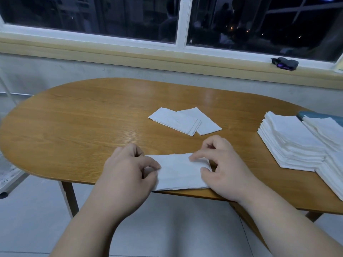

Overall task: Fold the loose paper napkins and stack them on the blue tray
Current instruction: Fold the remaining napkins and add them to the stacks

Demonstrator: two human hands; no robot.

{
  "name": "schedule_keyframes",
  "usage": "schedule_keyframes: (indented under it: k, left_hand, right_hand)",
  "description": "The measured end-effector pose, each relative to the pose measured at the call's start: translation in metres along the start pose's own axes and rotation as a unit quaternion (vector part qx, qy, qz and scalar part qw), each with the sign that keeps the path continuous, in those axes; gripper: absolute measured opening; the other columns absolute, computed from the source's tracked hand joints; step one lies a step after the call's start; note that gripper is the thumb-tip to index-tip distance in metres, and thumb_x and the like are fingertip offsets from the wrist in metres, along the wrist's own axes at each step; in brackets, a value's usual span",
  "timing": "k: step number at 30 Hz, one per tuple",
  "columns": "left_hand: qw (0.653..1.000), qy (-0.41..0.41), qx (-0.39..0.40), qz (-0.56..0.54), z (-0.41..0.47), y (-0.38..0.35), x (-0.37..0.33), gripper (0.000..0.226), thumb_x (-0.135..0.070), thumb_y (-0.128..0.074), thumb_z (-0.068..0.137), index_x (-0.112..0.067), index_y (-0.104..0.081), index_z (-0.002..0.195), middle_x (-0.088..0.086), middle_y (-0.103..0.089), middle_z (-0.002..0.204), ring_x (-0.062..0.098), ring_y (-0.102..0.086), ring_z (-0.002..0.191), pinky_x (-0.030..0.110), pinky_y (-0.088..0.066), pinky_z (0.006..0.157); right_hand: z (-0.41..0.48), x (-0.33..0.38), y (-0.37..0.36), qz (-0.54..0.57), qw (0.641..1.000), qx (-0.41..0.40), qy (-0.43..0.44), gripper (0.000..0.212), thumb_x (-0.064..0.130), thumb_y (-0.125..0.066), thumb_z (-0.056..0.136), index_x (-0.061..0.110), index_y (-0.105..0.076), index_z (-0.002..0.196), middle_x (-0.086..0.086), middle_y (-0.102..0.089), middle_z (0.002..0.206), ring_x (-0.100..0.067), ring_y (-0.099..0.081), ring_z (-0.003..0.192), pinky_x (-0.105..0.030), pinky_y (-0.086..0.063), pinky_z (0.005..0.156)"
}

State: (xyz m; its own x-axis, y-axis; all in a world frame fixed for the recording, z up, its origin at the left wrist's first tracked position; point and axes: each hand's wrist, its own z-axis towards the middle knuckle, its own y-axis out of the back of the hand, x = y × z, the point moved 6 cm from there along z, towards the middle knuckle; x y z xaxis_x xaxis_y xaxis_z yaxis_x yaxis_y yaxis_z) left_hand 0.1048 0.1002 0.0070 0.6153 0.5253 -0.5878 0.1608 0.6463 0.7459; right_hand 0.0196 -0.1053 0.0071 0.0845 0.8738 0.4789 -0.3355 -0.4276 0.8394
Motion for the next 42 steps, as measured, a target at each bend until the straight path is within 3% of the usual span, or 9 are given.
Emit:
schedule_keyframes:
  k: [3, 7, 15, 20, 23, 26, 29, 35, 42]
  left_hand:
    - [0.998, -0.055, -0.025, 0.029, -0.003, 0.005, -0.012, 0.015, -0.047, -0.060, 0.084, -0.040, -0.073, 0.087, -0.019, -0.045, 0.090, 0.007, -0.039, 0.092, 0.031, -0.039, 0.080]
    - [0.986, -0.126, 0.032, 0.106, -0.011, -0.009, -0.027, 0.034, -0.062, -0.051, 0.073, -0.045, -0.070, 0.096, -0.025, -0.051, 0.102, 0.009, -0.043, 0.099, 0.035, -0.035, 0.079]
    - [0.971, -0.204, 0.042, 0.115, -0.020, -0.039, -0.046, 0.041, -0.022, -0.084, 0.069, -0.046, -0.066, 0.097, -0.027, -0.063, 0.105, 0.009, -0.054, 0.094, 0.035, -0.032, 0.076]
    - [0.958, -0.276, 0.035, 0.068, -0.028, -0.053, -0.061, 0.025, -0.028, -0.068, 0.080, -0.044, -0.070, 0.099, -0.030, -0.064, 0.112, 0.003, -0.054, 0.101, 0.036, -0.032, 0.086]
    - [0.953, -0.296, 0.042, 0.037, -0.034, -0.062, -0.070, 0.022, -0.034, -0.057, 0.087, -0.044, -0.070, 0.101, -0.032, -0.062, 0.117, 0.002, -0.053, 0.104, 0.037, -0.034, 0.089]
    - [0.945, -0.321, 0.064, 0.022, -0.039, -0.071, -0.085, 0.023, -0.036, -0.051, 0.091, -0.044, -0.068, 0.104, -0.032, -0.060, 0.121, 0.002, -0.054, 0.108, 0.041, -0.037, 0.089]
    - [0.937, -0.345, 0.059, 0.004, -0.041, -0.079, -0.107, 0.029, -0.029, -0.050, 0.091, -0.045, -0.067, 0.108, -0.030, -0.057, 0.128, 0.004, -0.053, 0.117, 0.042, -0.037, 0.090]
    - [0.968, -0.180, 0.063, -0.163, -0.028, -0.088, -0.140, 0.065, -0.009, -0.043, 0.074, -0.053, -0.061, 0.118, -0.024, -0.028, 0.149, 0.013, -0.030, 0.140, 0.034, -0.038, 0.105]
    - [0.919, -0.102, 0.176, -0.338, -0.003, -0.112, -0.224, 0.035, -0.052, -0.051, 0.096, -0.043, -0.058, 0.128, -0.033, -0.057, 0.127, -0.012, -0.048, 0.122, 0.001, -0.034, 0.091]
  right_hand:
    - [0.000, 0.004, -0.004, -0.010, 0.999, 0.030, 0.012, 0.044, 0.020, -0.047, 0.078, 0.040, -0.075, 0.105, 0.021, -0.049, 0.129, 0.000, -0.034, 0.128, -0.024, -0.027, 0.107]
    - [-0.005, 0.006, -0.003, -0.043, 0.998, 0.040, -0.004, 0.047, 0.027, -0.041, 0.076, 0.039, -0.072, 0.109, 0.029, -0.052, 0.113, 0.008, -0.035, 0.115, -0.021, -0.021, 0.101]
    - [-0.070, -0.002, 0.022, -0.064, 0.995, 0.042, -0.068, 0.028, 0.048, -0.050, 0.081, 0.042, -0.065, 0.104, 0.026, -0.049, 0.101, 0.003, -0.039, 0.109, -0.020, -0.025, 0.099]
    - [-0.116, -0.012, 0.044, -0.005, 0.989, 0.073, -0.130, 0.024, 0.056, -0.054, 0.087, 0.046, -0.064, 0.106, 0.020, -0.055, 0.097, 0.001, -0.051, 0.094, -0.020, -0.044, 0.082]
    - [-0.134, -0.020, 0.044, 0.057, 0.974, 0.141, -0.169, 0.030, 0.061, -0.052, 0.090, 0.071, -0.048, 0.118, 0.031, -0.060, 0.102, 0.006, -0.057, 0.089, -0.019, -0.048, 0.084]
    - [-0.140, -0.031, 0.036, 0.238, 0.942, 0.125, -0.201, 0.050, 0.052, -0.062, 0.089, 0.066, -0.043, 0.133, 0.035, -0.055, 0.132, 0.016, -0.048, 0.121, -0.021, -0.039, 0.108]
    - [-0.140, -0.037, 0.041, 0.322, 0.914, 0.086, -0.230, 0.043, 0.016, -0.067, 0.092, 0.044, -0.065, 0.124, 0.029, -0.063, 0.124, 0.013, -0.055, 0.115, -0.010, -0.044, 0.097]
    - [-0.142, -0.054, 0.089, 0.354, 0.904, -0.021, -0.238, 0.042, 0.003, -0.063, 0.089, 0.037, -0.074, 0.108, 0.025, -0.070, 0.113, 0.002, -0.063, 0.110, -0.029, -0.049, 0.100]
    - [-0.144, -0.090, 0.156, 0.384, 0.892, -0.114, -0.206, 0.047, -0.003, -0.062, 0.090, 0.038, -0.073, 0.109, 0.013, -0.073, 0.112, -0.007, -0.068, 0.105, -0.032, -0.055, 0.093]
